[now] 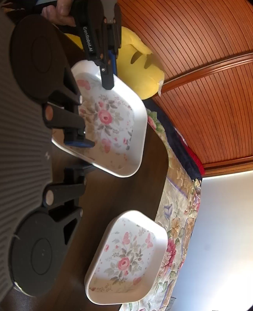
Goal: Organize plates and bowls
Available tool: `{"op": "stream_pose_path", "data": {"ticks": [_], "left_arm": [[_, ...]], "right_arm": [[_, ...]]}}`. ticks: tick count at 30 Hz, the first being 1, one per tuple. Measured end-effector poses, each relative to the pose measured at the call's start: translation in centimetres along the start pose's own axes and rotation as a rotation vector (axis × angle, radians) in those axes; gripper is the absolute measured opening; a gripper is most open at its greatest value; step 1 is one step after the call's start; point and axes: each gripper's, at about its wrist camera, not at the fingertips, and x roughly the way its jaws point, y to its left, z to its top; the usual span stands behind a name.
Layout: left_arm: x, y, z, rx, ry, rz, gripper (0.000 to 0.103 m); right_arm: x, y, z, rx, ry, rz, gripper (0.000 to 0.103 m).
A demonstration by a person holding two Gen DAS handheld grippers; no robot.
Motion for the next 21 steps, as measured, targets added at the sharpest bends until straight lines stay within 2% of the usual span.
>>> {"op": "stream_pose_path", "data": {"ticks": [4, 21], "left_arm": [[-0.2, -0.2, 0.0, -0.008, 0.003, 0.016, 0.015], [-4.0, -1.8, 0.2, 0.007, -0.043, 0.004, 0.015]], "right_arm": [[-0.1, -0.1, 0.0, 0.004, 0.004, -0.001, 0.014], [-3.9, -0.1, -0.4, -0.004, -0.060, -0.005, 0.014]]}}
